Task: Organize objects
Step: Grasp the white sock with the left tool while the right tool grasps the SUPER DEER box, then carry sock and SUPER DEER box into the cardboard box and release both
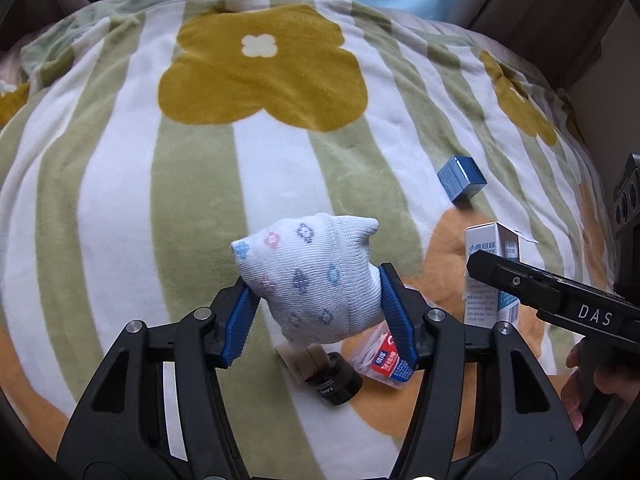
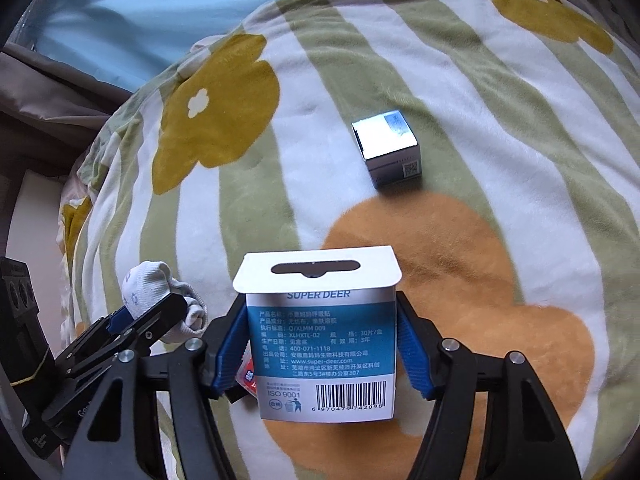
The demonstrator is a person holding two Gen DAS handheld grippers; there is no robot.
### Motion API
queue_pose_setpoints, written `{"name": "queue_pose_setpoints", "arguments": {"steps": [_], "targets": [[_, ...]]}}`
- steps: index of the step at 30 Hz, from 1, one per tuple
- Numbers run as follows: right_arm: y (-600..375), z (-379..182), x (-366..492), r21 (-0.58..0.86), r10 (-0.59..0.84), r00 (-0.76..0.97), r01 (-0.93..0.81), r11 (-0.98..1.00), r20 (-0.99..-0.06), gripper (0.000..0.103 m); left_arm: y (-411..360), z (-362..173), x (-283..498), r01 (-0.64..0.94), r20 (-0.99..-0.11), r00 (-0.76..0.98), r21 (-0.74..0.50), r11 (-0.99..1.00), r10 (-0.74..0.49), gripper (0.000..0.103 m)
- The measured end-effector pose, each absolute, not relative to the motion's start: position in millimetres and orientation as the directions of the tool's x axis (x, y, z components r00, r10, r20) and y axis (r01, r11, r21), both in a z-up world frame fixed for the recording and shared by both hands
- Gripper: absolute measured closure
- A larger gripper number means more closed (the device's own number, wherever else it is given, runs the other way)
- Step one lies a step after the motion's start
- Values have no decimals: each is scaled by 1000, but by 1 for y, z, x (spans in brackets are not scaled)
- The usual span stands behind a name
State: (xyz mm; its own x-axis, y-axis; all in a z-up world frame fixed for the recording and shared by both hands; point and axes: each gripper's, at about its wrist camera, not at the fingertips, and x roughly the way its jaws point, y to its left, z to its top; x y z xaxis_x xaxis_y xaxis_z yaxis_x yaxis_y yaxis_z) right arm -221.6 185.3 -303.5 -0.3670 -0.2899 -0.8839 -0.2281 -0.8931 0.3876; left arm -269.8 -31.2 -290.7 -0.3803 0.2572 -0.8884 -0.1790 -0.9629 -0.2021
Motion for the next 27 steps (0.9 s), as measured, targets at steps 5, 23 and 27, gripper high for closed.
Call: {"name": "queue_pose_setpoints", "arguments": {"steps": [5, 23, 27], "targets": [[184, -265, -210, 362, -268, -423, -158, -919, -865, 40, -32, -249, -245, -175, -857, -443, -203, -963, 261, 48], [186, -165, -103, 316, -304, -480, 57, -947, -823, 40, -28, -153, -78, -124, -799, -554, -198, -972, 234, 48], [184, -161, -74, 305, -315, -462, 98, -947, -829, 40, -21, -161, -40, -102, -814, -530, -218, -971, 238, 48]]}}
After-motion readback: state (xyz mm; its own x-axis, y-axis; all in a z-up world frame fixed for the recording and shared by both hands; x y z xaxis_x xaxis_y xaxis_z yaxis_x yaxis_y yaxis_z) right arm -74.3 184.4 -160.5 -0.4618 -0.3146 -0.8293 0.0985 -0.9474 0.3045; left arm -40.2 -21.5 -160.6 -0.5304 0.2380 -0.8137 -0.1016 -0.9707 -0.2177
